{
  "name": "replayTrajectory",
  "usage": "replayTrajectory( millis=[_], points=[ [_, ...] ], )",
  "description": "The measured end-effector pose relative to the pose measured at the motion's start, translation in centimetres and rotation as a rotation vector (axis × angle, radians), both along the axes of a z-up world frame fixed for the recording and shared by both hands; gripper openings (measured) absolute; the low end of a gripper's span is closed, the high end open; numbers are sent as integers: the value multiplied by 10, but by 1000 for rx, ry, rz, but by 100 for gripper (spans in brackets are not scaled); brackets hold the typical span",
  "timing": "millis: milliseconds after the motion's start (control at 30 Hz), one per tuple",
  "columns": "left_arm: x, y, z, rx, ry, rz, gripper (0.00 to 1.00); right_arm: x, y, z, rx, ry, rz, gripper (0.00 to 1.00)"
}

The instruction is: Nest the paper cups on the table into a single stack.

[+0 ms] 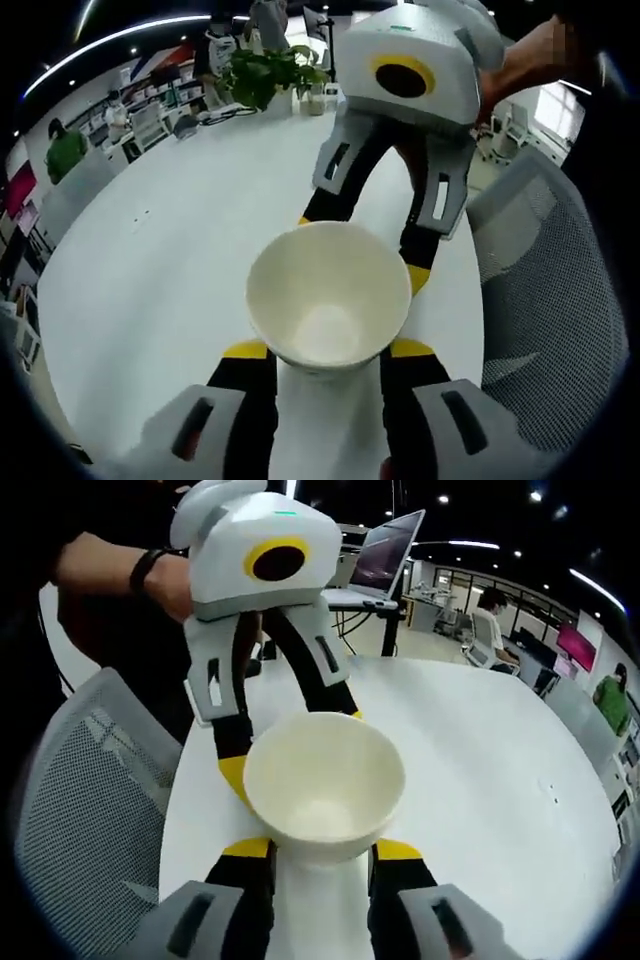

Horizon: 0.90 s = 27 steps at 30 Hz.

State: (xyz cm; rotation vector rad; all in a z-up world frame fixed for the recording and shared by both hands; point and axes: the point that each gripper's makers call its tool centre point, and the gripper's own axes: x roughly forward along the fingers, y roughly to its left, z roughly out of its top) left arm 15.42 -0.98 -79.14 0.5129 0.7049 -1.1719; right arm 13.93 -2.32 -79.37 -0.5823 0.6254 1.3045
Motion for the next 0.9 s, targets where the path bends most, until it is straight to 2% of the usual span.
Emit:
replayTrajectory(
  millis=[100, 200, 567, 800, 900],
  points=[
    [10, -4, 0, -4, -2, -4, 38, 7, -2, 5, -2, -5, -1, 34],
    [22, -7, 2, -2, -6, -11, 38, 27, -9, 5, -6, -10, -8, 34],
    [70, -24, 7, -10, -15, -22, 38, 79, -27, 3, -26, -31, -34, 34],
    [91, -32, 1, -4, -6, -24, 37, 92, -35, 0, -39, -21, -50, 34],
    [90, -33, 0, 2, -2, -30, 37, 96, -39, -2, -45, -17, -53, 34]
  ],
)
